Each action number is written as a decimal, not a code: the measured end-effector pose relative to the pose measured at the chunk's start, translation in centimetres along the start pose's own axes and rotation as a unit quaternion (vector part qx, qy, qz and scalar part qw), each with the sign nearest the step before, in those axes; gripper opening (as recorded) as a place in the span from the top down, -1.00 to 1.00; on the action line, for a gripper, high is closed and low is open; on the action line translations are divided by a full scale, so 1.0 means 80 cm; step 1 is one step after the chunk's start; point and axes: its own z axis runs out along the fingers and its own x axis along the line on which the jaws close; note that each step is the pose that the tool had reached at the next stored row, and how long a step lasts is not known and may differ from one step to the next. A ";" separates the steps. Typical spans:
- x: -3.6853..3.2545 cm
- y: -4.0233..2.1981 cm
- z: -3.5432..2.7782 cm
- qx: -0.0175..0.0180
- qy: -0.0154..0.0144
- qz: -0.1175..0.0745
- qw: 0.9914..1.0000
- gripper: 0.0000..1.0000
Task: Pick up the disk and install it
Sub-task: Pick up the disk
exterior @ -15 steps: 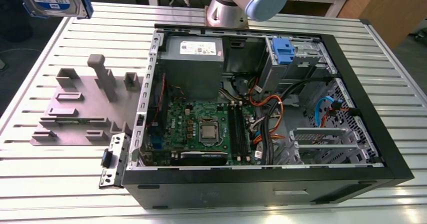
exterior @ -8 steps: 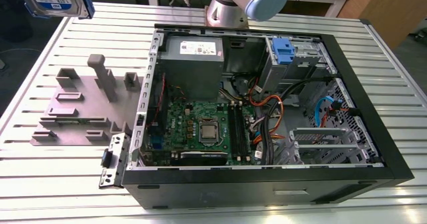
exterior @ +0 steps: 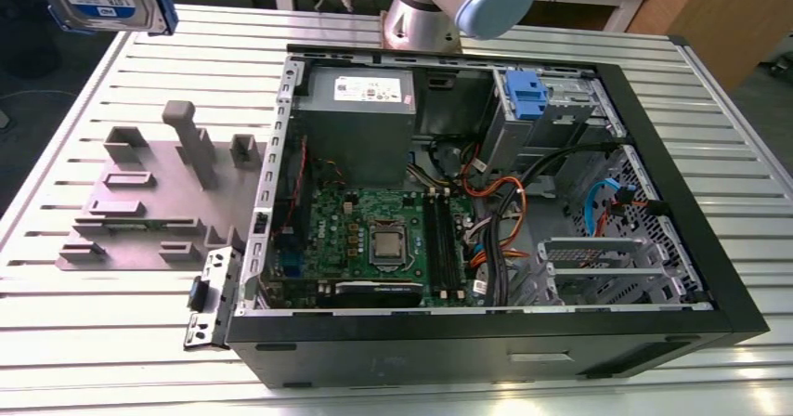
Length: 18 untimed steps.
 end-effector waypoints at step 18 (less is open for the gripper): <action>0.0000 -0.0072 -0.0001 0.000 0.000 0.000 1.000 0.27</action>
